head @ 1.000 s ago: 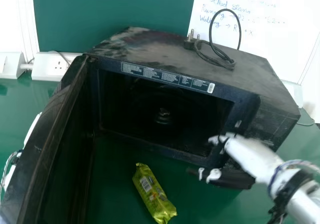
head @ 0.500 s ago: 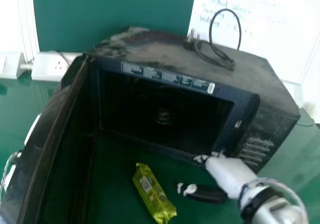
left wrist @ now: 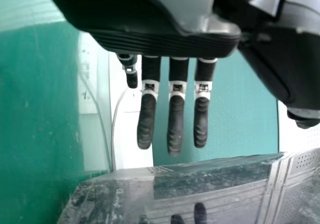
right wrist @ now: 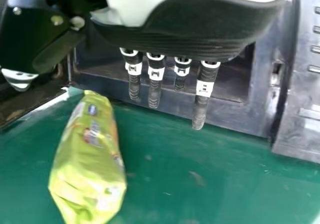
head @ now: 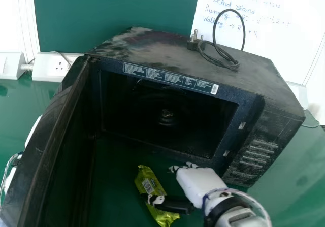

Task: Put biscuit inside oven

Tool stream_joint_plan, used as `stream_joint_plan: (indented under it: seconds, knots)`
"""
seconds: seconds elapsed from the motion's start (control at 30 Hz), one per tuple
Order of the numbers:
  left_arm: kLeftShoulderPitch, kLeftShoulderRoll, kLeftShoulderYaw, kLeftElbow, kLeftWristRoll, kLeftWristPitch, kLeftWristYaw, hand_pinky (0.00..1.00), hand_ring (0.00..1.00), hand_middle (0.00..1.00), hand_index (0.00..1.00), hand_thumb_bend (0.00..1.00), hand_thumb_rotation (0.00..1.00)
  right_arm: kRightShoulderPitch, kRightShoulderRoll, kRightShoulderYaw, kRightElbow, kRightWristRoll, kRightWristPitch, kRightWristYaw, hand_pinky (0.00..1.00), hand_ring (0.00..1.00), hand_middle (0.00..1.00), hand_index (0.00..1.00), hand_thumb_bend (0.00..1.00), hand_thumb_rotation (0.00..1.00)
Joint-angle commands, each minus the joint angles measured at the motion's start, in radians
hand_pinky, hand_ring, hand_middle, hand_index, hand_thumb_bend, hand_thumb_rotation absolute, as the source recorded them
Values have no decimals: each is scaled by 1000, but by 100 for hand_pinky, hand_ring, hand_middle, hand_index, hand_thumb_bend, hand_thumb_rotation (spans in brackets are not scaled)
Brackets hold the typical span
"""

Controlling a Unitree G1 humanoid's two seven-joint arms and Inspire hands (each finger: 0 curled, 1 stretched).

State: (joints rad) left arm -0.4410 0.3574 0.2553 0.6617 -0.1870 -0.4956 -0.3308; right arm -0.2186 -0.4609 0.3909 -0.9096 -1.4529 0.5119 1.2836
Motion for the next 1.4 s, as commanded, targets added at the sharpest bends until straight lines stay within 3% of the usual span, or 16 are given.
stream_joint_plan:
  seconds: [0.0,0.23,0.43,0.57,1.03,1.37]
  knots:
    - [4,3,-5,-7,10,5,6,28,33,41,49,52,7,21,61,-20,8,-29,-46,9,65,85,91,93,100,63]
    - [2,-1,-2,-11,7,4,1,28,33,40,49,52,7,56,192,-69,24,-81,-165,22,67,86,90,92,100,63]
    - [3,-1,-2,-17,5,6,-1,28,32,40,49,52,7,75,253,-83,55,-132,-265,31,61,84,89,91,100,66]
    - [5,1,-4,-23,11,7,3,28,32,40,49,52,7,102,298,-78,87,-195,-309,4,63,84,89,90,100,66]
    - [9,1,3,-39,-5,16,-15,27,32,40,49,52,7,149,347,-126,171,-231,-373,-63,61,80,86,88,97,61]
    - [8,-2,6,-39,-11,13,-24,27,33,40,49,52,7,169,390,-123,213,-298,-372,-81,66,81,87,89,94,58]
